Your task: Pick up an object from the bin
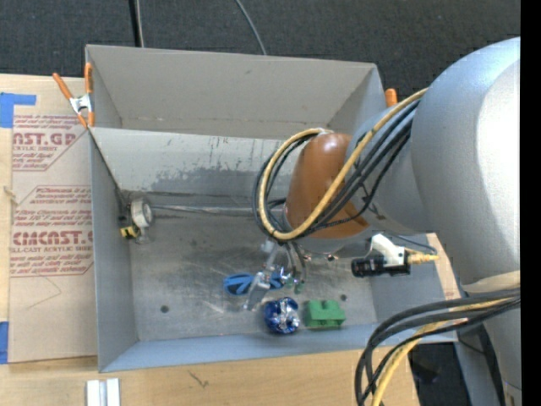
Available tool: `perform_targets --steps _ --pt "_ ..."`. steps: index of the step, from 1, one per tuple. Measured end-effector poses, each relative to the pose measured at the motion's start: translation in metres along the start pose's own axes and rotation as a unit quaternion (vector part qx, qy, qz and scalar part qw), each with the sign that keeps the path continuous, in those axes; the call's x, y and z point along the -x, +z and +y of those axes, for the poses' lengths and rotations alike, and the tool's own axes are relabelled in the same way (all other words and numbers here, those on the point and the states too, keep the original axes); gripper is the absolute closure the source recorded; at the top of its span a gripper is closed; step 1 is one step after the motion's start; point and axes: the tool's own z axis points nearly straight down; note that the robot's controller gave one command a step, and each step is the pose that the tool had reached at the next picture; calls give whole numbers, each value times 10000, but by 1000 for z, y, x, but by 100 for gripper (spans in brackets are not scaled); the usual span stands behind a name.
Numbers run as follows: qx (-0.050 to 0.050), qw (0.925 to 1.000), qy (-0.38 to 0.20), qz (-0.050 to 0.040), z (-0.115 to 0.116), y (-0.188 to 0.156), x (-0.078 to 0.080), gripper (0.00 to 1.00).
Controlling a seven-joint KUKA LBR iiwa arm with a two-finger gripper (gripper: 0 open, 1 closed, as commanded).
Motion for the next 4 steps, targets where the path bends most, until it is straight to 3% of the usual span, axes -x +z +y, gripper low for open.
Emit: perform_targets --steps 1,2,3,4 --pt "-15 9999 -130 7 8 -1 -31 0" --pt "34 10000 -2 -77 -3 27 -23 0" --pt "17 10000 -11 -40 -1 25 -22 0" --pt "18 10000 -4 -64 -2 23 -19 100"
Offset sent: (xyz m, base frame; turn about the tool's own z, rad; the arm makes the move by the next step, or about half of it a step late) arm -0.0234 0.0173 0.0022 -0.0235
